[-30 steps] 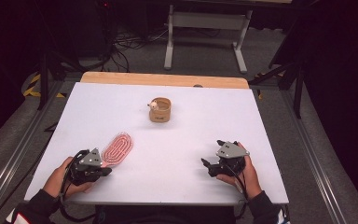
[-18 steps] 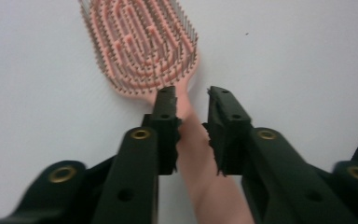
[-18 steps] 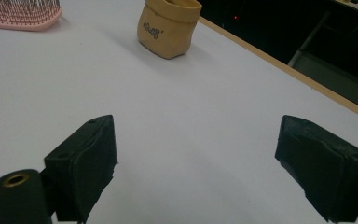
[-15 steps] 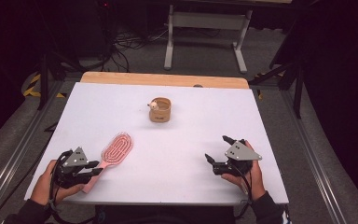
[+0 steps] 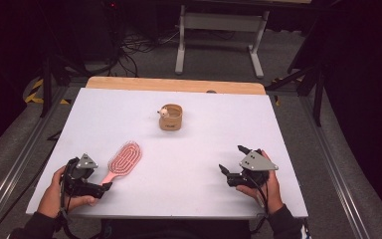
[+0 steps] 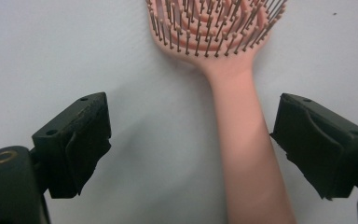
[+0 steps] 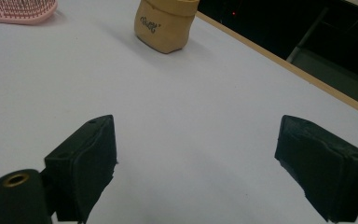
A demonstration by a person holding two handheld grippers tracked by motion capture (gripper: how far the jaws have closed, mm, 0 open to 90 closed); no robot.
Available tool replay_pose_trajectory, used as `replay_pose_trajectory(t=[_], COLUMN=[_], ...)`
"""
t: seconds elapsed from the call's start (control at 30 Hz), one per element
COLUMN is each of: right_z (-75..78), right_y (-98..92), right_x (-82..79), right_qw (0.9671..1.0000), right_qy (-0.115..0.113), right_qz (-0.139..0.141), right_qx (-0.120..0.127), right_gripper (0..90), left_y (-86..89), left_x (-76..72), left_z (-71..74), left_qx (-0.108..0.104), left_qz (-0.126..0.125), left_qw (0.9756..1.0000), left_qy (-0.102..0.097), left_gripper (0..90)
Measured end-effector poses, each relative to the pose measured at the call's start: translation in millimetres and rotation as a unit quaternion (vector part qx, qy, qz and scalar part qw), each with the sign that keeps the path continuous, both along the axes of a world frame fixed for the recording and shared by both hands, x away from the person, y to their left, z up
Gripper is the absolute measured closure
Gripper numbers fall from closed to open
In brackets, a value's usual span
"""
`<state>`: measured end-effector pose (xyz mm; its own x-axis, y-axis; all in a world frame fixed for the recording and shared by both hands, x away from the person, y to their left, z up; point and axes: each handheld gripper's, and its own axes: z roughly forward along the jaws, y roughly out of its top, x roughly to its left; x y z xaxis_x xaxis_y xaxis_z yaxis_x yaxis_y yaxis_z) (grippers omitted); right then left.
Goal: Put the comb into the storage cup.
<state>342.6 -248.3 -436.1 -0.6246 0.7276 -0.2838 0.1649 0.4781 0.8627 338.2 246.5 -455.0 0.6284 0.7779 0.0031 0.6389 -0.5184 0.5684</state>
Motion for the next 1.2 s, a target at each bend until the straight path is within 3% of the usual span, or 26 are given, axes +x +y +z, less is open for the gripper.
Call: replay_pose_trajectory(t=[0.23,0.3,0.53,0.67,0.83,1.2], right_z=[-1.7,-1.8,-2.2,-2.7,-3.1,-3.1], right_y=[0.4,0.2,-0.1,0.1,1.0,1.4], right_x=[0.9,1.0,1.4,1.4,1.5,1.2], right_qw=[1.0000,1.0000,1.0000,0.9999,0.9999,0.9998], right_qy=[0.004,0.004,0.005,0.009,0.014,0.017], right_qz=[-0.002,-0.003,-0.003,-0.002,0.001,0.004], right_qx=[-0.002,-0.002,-0.006,-0.007,-0.008,-0.008], right_gripper=[13.1,13.1,13.2,13.3,13.4,13.5], left_y=[-15.0,-19.2,-19.3,-18.7,-20.7,-16.3], left_x=[18.1,21.7,22.9,22.5,20.1,22.1], left_z=[-3.6,-5.0,-6.8,-2.7,2.4,2.0], left_qx=[0.012,0.026,0.010,0.012,0.018,0.021], left_qz=[0.011,0.018,0.037,0.030,0.009,-0.004], left_qw=[0.9997,0.9992,0.9987,0.9987,0.9987,0.9992], left_qy=[0.016,0.023,0.034,0.039,0.046,0.034], left_gripper=[12.4,12.6,10.8,21.9,46.7,68.6])
